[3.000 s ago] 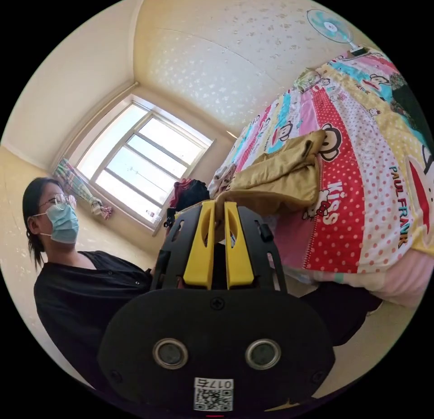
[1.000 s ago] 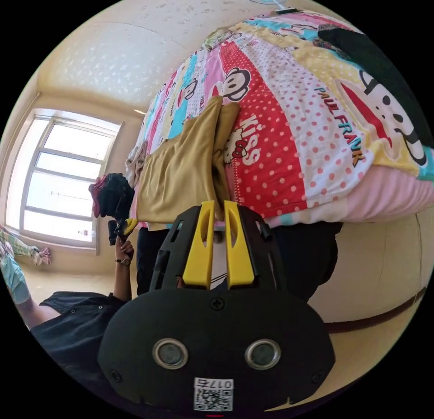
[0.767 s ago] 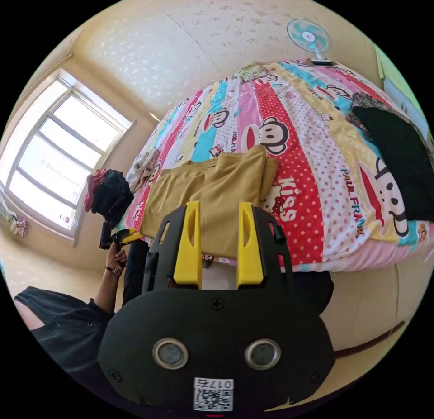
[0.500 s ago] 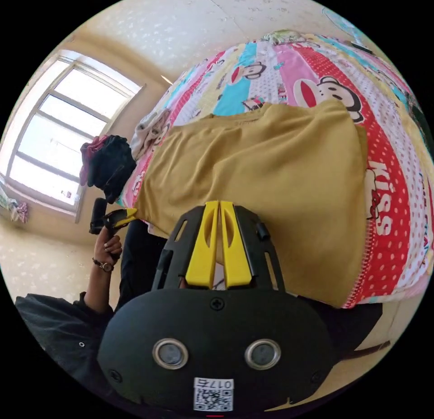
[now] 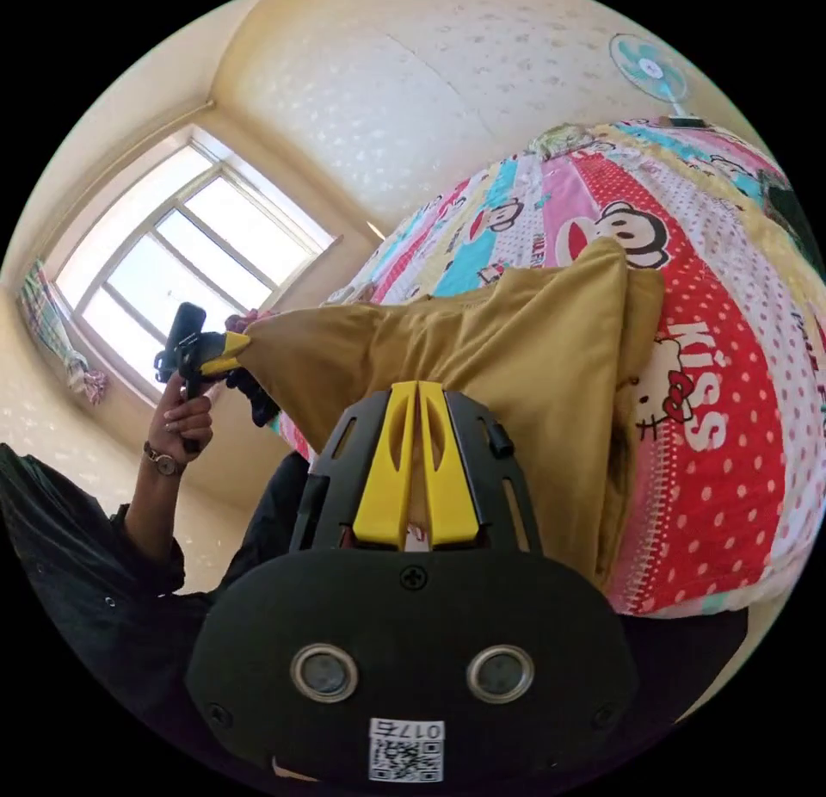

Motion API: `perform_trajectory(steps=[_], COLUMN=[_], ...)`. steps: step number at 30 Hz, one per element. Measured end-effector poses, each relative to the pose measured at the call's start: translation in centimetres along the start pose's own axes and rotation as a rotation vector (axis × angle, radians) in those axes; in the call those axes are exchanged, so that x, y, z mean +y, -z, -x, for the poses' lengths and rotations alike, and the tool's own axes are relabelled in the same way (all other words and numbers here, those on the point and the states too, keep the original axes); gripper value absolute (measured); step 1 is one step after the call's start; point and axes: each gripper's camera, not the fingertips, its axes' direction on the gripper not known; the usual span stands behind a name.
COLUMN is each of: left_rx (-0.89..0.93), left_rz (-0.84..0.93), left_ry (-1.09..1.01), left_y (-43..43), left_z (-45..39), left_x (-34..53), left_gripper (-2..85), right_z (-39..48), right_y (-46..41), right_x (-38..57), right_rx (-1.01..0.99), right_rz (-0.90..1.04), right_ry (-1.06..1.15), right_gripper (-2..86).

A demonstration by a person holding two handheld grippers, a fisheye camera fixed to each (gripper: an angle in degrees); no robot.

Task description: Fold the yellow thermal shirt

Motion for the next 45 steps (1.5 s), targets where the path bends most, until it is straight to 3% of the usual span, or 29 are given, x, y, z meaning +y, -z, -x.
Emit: perform_trajectory(steps=[5, 10, 14, 16, 19, 21, 24, 26, 33, 39, 43, 45], left_rx=[0.042, 0.037, 0.41, 0.441, 0.245, 0.021, -0.339, -0.405, 0.024, 0.2, 0.334, 0.519], left_rz=[0.191, 0.428, 0.433, 0.389, 0.271, 0.159, 0.049, 0.046, 0.107, 0.138, 0.154, 0.163], left_ry=[-0.191, -0.182, -0.109, -0.092, -0.104, -0.082, 0.096, 0.175, 0.288, 0.391, 0.442, 0.43], left_y=[-10.5, -20.9, -22.0, -20.5, -16.3, -13.0, -10.5, -10.3, -12.5, -14.0, -13.9, -13.5], left_z=[-7.3, -7.2, -4.9, -4.2, -3.8, -3.2, -0.9, 0.4, 5.8, 9.8, 11.4, 11.6], left_x=[-4.0, -4.0, -3.0, -2.7, -2.2, -1.4, 0.4, 1.1, 4.2, 5.5, 6.1, 6.5], left_gripper=[5.2, 6.5, 2.1, 0.0, -0.5, -0.1, 4.9, 11.3, 12.1, 9.4, 7.5, 6.8], right_z=[-5.1, -7.7, -7.0, -5.5, -3.5, -2.9, -4.0, -4.5, -7.3, -8.8, -10.4, -11.5], right_y=[8.0, 11.8, 10.8, 10.2, 9.2, 7.5, 3.1, 3.6, 5.1, 6.2, 10.3, 13.3], right_x=[3.3, 6.2, 5.7, 5.2, 4.4, 3.5, 2.0, 2.3, 3.1, 3.2, 3.2, 3.9], right_rx=[0.083, 0.036, 0.028, 0.024, 0.058, 0.091, 0.407, 0.441, 0.364, 0.371, 0.265, 0.174], right_rz=[-0.272, -0.42, -0.343, -0.314, -0.268, -0.162, 0.159, 0.112, 0.064, 0.06, 0.078, 0.06], right_ry=[-0.223, -0.292, -0.233, -0.14, -0.009, 0.035, -0.079, -0.136, -0.18, -0.167, -0.231, -0.284], right_gripper=[0.5, 0.5, 0.5, 0.4, 0.4, 0.4, 0.3, 0.3, 0.2, 0.9, 3.0, 7.3])
